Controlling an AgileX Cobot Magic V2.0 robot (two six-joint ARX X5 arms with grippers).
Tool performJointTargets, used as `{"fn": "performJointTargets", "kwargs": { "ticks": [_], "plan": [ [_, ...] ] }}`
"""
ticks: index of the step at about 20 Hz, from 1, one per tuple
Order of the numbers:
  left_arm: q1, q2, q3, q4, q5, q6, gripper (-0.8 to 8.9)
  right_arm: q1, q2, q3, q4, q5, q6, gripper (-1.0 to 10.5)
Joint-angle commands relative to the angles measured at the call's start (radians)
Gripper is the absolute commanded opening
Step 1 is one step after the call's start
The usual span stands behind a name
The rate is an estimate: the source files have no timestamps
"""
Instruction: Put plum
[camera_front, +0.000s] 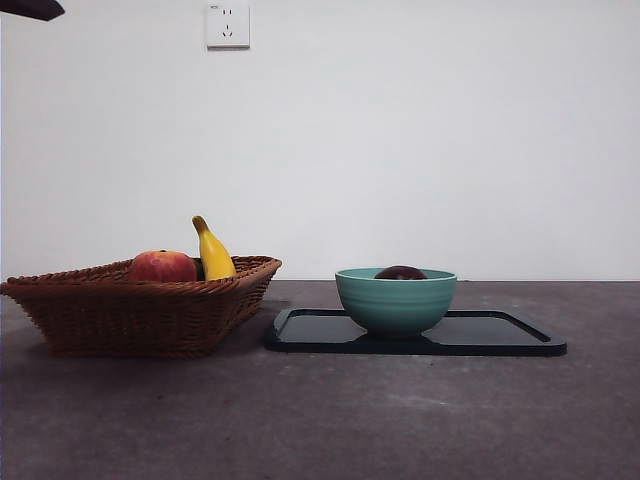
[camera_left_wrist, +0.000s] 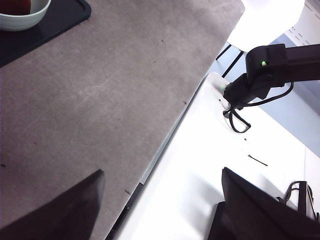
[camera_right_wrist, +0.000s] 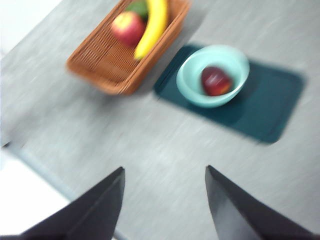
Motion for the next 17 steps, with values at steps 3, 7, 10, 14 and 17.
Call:
{"fn": "performJointTargets", "kwargs": {
  "ticks": [3, 7, 10, 14, 17],
  "plan": [
    [-0.003, 0.005, 0.011, 0.008, 0.008, 0.012, 3.71, 0.005, -0.108, -0.154, 0.003, -0.12, -0.003, 2.6],
    [-0.003, 0.005, 0.011, 0.008, 0.008, 0.012, 3.71, 0.005, -0.165, -0.247, 0.003, -0.229, -0.003, 2.6],
    [-0.003, 0.005, 0.011, 0.008, 0.008, 0.012, 3.71, 0.005, -0.168, -0.257, 0.004, -0.228, -0.003, 2.6],
    [-0.003, 0.005, 0.011, 0.008, 0.008, 0.012, 3.71, 0.005, -0.168, -0.257, 0.012, -0.228, -0.003, 2.6],
    [-0.003, 0.005, 0.011, 0.008, 0.008, 0.012, 3.71, 0.005, -0.169, -0.257, 0.011, -0.229, -0.003, 2.6]
  ]
}}
